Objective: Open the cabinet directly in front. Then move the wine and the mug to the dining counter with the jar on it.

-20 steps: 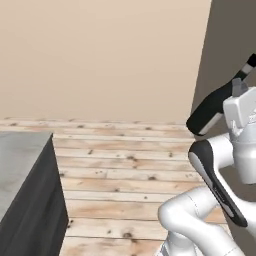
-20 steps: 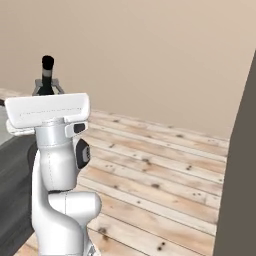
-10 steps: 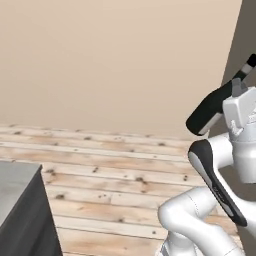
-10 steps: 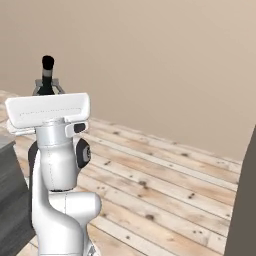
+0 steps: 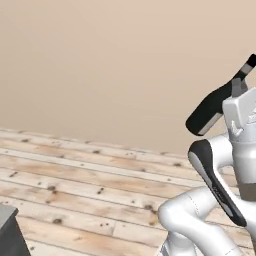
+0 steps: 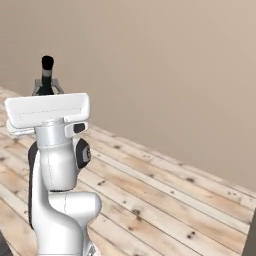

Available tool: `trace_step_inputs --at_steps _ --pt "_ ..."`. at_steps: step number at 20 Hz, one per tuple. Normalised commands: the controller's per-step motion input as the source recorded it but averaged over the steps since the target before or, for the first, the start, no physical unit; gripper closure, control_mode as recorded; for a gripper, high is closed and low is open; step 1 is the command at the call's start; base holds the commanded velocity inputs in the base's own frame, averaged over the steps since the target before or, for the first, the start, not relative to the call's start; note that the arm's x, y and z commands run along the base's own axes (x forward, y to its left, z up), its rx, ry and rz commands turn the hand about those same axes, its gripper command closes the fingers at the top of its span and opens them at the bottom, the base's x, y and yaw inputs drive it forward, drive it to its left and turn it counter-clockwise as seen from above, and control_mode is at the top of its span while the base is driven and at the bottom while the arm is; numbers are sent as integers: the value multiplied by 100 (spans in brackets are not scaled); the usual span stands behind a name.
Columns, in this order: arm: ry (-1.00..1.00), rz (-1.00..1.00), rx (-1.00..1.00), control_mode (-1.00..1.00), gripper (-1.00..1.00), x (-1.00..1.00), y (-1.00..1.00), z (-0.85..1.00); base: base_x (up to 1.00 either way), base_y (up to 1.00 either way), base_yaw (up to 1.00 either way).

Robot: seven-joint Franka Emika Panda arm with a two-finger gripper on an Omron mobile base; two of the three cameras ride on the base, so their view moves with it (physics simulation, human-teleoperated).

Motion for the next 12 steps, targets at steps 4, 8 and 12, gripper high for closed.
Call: trace_step_inputs --at_steps 4,8,12 --pt "0 0 0 100 100 0 0 0 100 -25 42" --pt "0 0 0 100 100 0 0 0 100 -7 59" --pt "0 0 0 100 100 0 0 0 92 0 75"
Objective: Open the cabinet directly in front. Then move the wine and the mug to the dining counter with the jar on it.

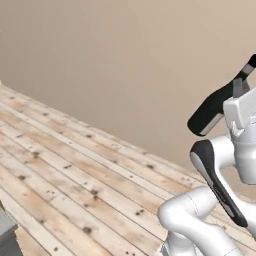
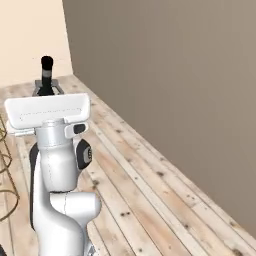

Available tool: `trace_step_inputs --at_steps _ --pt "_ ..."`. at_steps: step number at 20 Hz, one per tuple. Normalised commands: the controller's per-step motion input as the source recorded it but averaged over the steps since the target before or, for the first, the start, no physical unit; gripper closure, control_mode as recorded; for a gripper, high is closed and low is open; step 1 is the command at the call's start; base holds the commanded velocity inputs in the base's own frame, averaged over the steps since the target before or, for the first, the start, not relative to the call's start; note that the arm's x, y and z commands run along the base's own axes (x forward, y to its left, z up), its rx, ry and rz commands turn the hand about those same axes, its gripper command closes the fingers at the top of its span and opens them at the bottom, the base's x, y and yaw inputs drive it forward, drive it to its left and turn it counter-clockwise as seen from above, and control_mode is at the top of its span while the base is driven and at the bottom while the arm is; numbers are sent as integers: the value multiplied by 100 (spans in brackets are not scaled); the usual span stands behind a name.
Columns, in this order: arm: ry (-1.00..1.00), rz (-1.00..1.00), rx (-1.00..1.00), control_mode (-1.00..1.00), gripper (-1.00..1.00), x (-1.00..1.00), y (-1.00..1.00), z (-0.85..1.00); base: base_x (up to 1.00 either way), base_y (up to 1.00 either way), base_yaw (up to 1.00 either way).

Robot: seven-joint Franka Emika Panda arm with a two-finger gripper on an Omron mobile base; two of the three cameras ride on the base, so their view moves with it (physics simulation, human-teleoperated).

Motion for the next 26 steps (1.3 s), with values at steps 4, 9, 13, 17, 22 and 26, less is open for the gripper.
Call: trace_step_inputs --at_steps 4,9,13,17,22,26 --pt "0 0 0 100 100 0 0 0 68 0 81" --pt "0 0 0 100 100 0 0 0 62 -2 81" --pt "0 0 0 100 100 0 0 0 66 -35 67" --pt "0 0 0 100 100 0 0 0 91 -47 62" --pt "0 0 0 100 100 0 0 0 98 -49 60" --pt "0 0 0 100 100 0 0 0 81 -68 52"
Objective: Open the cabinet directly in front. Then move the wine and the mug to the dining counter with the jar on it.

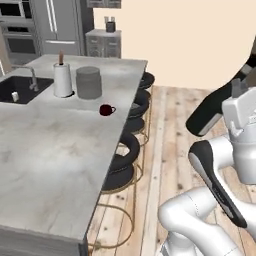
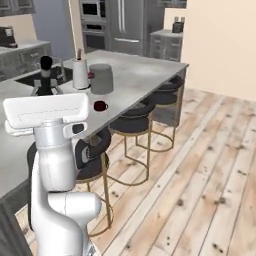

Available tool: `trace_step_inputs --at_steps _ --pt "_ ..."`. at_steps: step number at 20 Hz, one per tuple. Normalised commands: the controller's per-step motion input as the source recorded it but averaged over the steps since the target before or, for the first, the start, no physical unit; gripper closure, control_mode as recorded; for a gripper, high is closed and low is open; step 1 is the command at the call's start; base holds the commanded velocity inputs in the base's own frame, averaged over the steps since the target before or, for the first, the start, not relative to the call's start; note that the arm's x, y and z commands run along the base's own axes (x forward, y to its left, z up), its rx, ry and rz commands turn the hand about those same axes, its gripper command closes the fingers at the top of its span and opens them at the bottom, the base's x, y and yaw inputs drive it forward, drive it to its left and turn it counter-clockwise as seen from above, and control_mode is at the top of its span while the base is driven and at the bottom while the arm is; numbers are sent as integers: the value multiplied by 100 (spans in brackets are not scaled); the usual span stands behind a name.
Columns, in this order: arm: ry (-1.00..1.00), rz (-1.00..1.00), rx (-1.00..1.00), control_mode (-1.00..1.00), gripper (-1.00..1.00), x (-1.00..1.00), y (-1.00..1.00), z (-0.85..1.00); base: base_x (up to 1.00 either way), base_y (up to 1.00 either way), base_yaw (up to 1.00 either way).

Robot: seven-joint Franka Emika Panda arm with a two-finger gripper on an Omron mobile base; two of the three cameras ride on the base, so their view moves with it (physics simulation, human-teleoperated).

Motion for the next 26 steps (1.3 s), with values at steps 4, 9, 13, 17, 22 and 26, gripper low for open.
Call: trace_step_inputs --at_steps 4,9,13,17,22,26 --pt "0 0 0 100 100 0 0 0 39 -83 50" --pt "0 0 0 100 100 0 0 0 31 -74 58" --pt "0 0 0 100 100 0 0 0 6 -45 71" --pt "0 0 0 100 100 0 0 0 28 -36 69" --pt "0 0 0 100 100 0 0 0 28 -23 50" --pt "0 0 0 100 100 0 0 0 11 -35 11"
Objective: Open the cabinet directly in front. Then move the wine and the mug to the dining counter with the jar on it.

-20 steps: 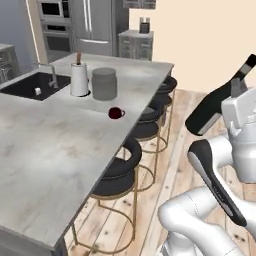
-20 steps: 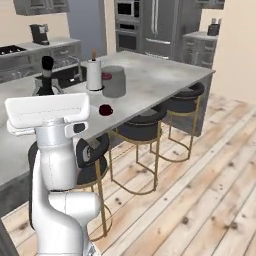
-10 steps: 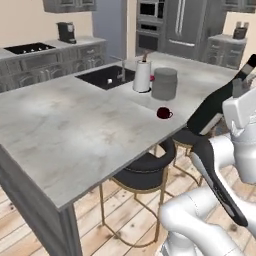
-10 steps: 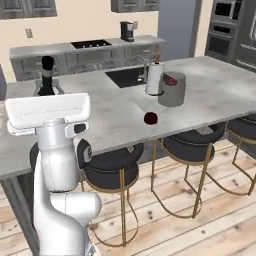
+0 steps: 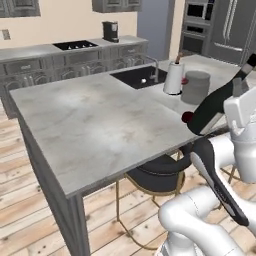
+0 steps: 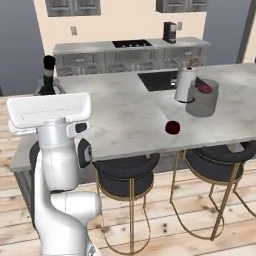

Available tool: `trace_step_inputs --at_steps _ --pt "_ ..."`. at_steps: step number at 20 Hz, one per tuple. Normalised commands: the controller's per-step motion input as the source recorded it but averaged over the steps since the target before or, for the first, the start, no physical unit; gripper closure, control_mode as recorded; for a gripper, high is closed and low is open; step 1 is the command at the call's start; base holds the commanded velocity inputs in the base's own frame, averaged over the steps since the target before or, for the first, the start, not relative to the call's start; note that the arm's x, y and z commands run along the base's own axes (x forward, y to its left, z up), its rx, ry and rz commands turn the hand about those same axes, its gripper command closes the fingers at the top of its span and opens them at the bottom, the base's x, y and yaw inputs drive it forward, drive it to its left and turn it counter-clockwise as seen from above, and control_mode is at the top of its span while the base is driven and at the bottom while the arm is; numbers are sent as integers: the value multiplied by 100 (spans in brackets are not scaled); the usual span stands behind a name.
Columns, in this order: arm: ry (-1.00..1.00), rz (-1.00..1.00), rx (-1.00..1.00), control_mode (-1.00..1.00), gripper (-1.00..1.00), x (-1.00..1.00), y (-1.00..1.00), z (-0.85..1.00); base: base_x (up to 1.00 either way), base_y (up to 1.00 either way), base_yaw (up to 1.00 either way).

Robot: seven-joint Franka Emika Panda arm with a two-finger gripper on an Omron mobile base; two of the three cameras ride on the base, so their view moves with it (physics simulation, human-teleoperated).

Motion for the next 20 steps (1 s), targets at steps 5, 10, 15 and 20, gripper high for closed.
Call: trace_step_inputs --at_steps 5,10,15,20 --pt "0 0 0 100 100 0 0 0 0 -100 14" --pt "0 0 0 100 100 0 0 0 0 -100 13" --pt "0 0 0 100 100 0 0 0 0 -72 14" --pt "0 0 0 100 100 0 0 0 12 0 0"
